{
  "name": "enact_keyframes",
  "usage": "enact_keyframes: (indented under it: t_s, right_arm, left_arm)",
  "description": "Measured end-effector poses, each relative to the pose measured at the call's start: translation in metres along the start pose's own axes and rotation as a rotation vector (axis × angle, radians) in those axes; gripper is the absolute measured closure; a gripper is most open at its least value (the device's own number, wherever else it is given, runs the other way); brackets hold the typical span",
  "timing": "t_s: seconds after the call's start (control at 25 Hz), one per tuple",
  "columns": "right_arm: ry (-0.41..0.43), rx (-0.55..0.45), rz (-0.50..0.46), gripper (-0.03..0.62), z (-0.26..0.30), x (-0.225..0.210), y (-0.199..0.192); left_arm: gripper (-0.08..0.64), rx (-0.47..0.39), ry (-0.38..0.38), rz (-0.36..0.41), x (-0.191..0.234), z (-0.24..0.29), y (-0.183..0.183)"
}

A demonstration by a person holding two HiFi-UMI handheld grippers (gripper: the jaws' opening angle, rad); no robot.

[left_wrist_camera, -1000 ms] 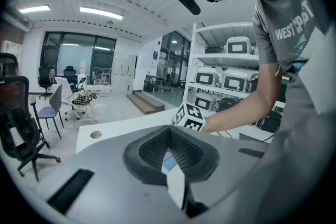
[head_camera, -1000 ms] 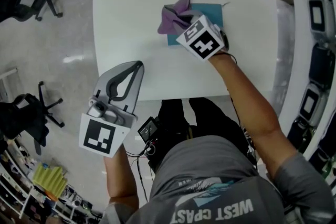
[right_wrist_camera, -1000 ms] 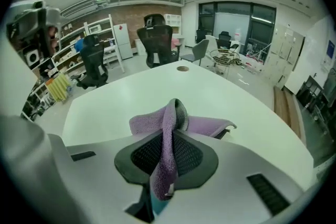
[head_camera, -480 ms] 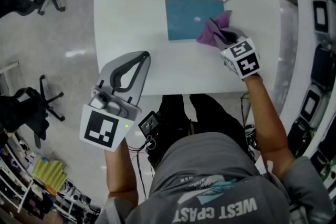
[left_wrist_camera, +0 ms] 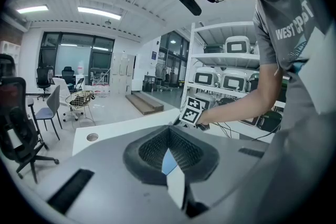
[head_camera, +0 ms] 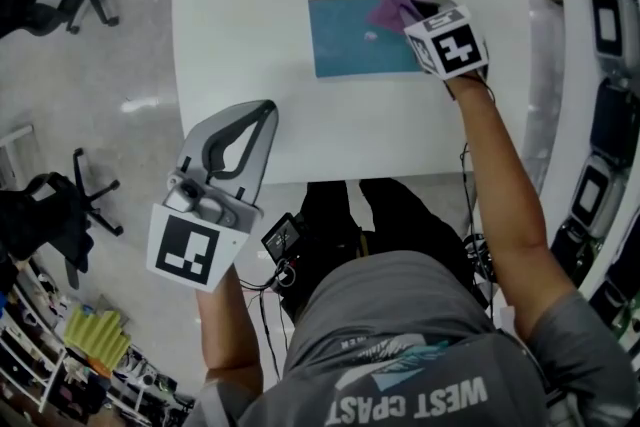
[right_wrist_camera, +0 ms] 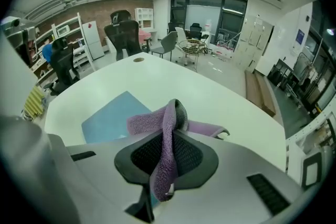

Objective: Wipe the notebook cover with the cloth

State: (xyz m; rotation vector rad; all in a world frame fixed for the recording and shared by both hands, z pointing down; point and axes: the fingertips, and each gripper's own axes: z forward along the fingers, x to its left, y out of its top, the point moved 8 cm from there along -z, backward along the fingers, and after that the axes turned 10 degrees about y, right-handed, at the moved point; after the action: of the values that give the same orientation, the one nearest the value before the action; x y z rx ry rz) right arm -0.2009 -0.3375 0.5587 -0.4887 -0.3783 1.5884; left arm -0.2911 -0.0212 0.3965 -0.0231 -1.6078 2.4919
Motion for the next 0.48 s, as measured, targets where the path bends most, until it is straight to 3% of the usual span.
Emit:
enact_keyframes:
  t_s: [0.28,0.48]
  right_arm:
    - [0.132,-0.019,-0.138,0.526,0.031,0.070,0.043]
    - [0.240,-0.024,-0.220,0.526,0.028,0.114,0.026]
  left_arm:
    - [0.558,-0.007,0.004,0.001,0.004,-0.004,-0.003]
    - [0.558,-0.006,0.009,-0.004,0.005,-0.005,-0.004]
